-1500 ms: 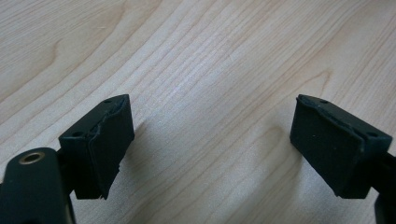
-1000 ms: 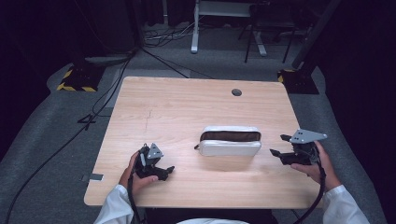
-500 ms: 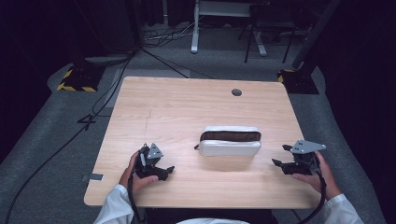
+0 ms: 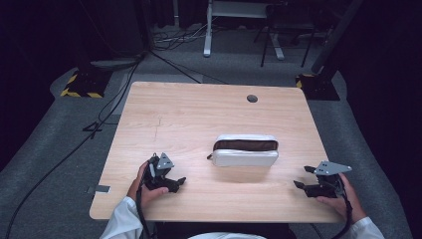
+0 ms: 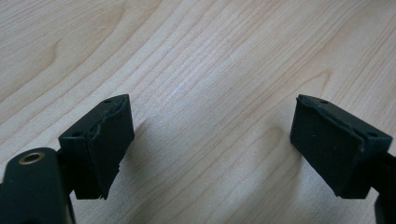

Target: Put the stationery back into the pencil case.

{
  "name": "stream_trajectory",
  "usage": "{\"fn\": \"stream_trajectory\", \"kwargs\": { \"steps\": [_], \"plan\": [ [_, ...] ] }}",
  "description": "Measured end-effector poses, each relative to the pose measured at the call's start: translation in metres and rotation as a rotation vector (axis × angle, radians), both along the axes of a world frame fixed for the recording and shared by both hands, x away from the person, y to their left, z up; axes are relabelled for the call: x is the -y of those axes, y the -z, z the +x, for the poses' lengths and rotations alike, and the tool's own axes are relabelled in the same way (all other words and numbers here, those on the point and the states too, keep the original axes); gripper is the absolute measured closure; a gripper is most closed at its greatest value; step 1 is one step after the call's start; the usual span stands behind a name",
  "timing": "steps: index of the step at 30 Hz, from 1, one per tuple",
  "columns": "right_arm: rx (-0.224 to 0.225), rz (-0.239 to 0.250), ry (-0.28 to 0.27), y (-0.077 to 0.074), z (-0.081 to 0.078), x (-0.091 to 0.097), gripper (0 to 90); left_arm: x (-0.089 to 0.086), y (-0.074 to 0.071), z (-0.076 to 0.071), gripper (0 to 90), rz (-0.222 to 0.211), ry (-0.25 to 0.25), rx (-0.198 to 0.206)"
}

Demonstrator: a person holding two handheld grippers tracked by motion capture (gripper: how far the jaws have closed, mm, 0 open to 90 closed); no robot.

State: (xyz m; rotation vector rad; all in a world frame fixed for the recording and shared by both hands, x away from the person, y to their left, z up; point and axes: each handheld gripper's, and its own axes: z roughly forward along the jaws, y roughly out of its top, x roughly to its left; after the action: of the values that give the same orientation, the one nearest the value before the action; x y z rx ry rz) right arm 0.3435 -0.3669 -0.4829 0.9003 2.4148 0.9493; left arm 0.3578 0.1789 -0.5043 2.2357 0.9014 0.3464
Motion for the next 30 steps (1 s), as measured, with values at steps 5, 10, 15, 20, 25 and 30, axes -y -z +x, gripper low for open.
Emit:
{"fn": "stream_trajectory", "kwargs": {
  "steps": [5,10,15,20,25,30],
  "plan": [
    [-0.015,0.011,0.04,0.012,-0.008,0.013,27.1,0.0,0.0,0.0,14.1,0.0,0.0,0.0],
    [-0.032,0.092,0.085,0.019,-0.013,0.03,25.6,0.0,0.0,0.0,14.1,0.0,0.0,0.0],
    [-0.049,0.12,0.117,0.021,-0.014,0.036,24.9,0.0,0.0,0.0,14.1,0.0,0.0,-0.001],
    [-0.048,0.119,0.118,0.021,-0.014,0.036,24.7,0.0,0.0,0.0,14.1,-0.001,-0.001,-0.001],
    [-0.047,0.119,0.123,0.021,-0.014,0.036,24.2,0.0,0.0,0.0,14.1,-0.001,-0.001,-0.002],
    [-0.048,0.118,0.132,0.021,-0.014,0.036,23.7,0.0,0.0,0.0,14.1,0.0,-0.002,0.0]
  ]
}}
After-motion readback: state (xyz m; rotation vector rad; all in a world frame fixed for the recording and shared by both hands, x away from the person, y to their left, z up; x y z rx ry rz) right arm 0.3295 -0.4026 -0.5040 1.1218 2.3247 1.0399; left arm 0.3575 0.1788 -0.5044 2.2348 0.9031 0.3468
